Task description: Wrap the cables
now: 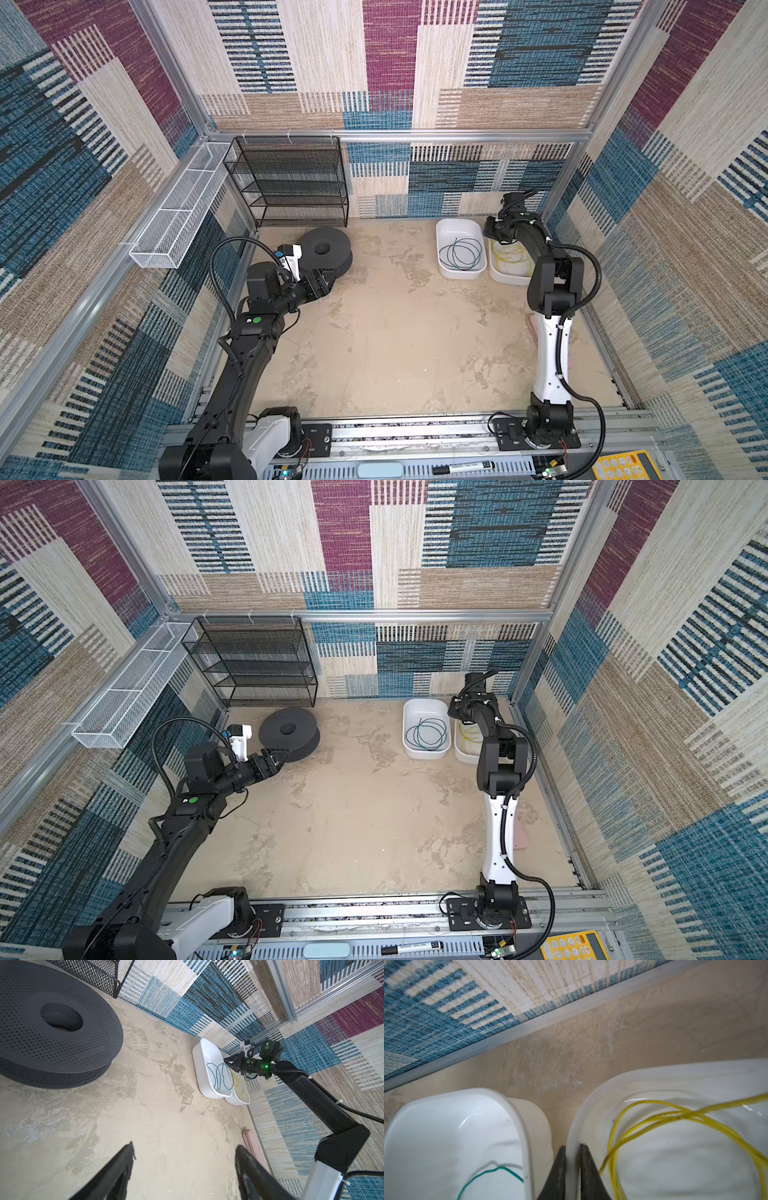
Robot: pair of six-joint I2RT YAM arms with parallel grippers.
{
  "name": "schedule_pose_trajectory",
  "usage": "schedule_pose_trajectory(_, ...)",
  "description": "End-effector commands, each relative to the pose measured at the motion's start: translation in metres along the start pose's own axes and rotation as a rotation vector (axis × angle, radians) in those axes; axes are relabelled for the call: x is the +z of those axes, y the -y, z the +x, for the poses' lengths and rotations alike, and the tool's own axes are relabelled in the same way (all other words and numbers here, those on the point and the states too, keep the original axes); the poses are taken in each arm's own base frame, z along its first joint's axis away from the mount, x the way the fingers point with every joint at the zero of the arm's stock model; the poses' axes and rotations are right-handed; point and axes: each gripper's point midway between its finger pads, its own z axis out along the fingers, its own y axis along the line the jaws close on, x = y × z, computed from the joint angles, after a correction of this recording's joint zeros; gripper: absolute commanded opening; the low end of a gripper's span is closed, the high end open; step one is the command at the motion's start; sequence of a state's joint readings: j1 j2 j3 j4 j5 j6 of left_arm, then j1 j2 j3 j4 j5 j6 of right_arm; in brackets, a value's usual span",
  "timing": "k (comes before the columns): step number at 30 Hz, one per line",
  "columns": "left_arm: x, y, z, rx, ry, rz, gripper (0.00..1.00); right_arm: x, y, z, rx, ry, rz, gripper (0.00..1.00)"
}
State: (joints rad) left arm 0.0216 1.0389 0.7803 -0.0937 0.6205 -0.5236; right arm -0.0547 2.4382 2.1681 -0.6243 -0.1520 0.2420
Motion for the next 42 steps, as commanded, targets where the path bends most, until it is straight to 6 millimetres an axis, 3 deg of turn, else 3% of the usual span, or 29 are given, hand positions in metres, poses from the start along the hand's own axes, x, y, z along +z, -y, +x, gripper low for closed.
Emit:
schedule_pose_trajectory(1,0.000,0.009,-0.010,0.015,0.028,0.035,0.78,-0.004,-0.023,-0.010,-0.004,0.030,-0.115,0.15)
schedule_pose_trajectory(3,0.001,0.008,-0.010,0.014,0.026,0.035,0.78,-0.011,-0.028,-0.018,-0.002,0.051,-0.134,0.18)
schedule_pose_trajectory(6,0.002,0.008,-0.009,0.010,0.021,0.036,0.78,-0.017,-0.038,-0.026,-0.006,0.064,-0.174,0.32)
schedule_pose_trajectory(11,0.002,0.007,-0.007,0.006,0.017,0.040,0.77,-0.010,-0.043,-0.017,0.002,0.017,-0.216,0.43)
schedule_pose_trajectory(26,-0.001,0.011,-0.006,0.011,0.022,0.049,0.77,-0.046,-0.024,0.001,-0.026,0.047,-0.099,0.55)
schedule_pose_trajectory(29,-0.001,0.010,-0.005,0.008,0.020,0.050,0.77,-0.042,-0.021,0.007,-0.029,0.028,-0.091,0.58)
schedule_pose_trajectory(36,-0.001,0.010,-0.004,0.007,0.019,0.052,0.77,-0.024,-0.038,0.026,-0.045,-0.044,-0.172,0.63)
schedule_pose_trajectory(42,0.000,0.010,-0.004,0.007,0.017,0.052,0.77,-0.011,-0.047,0.017,-0.051,-0.034,-0.171,0.62)
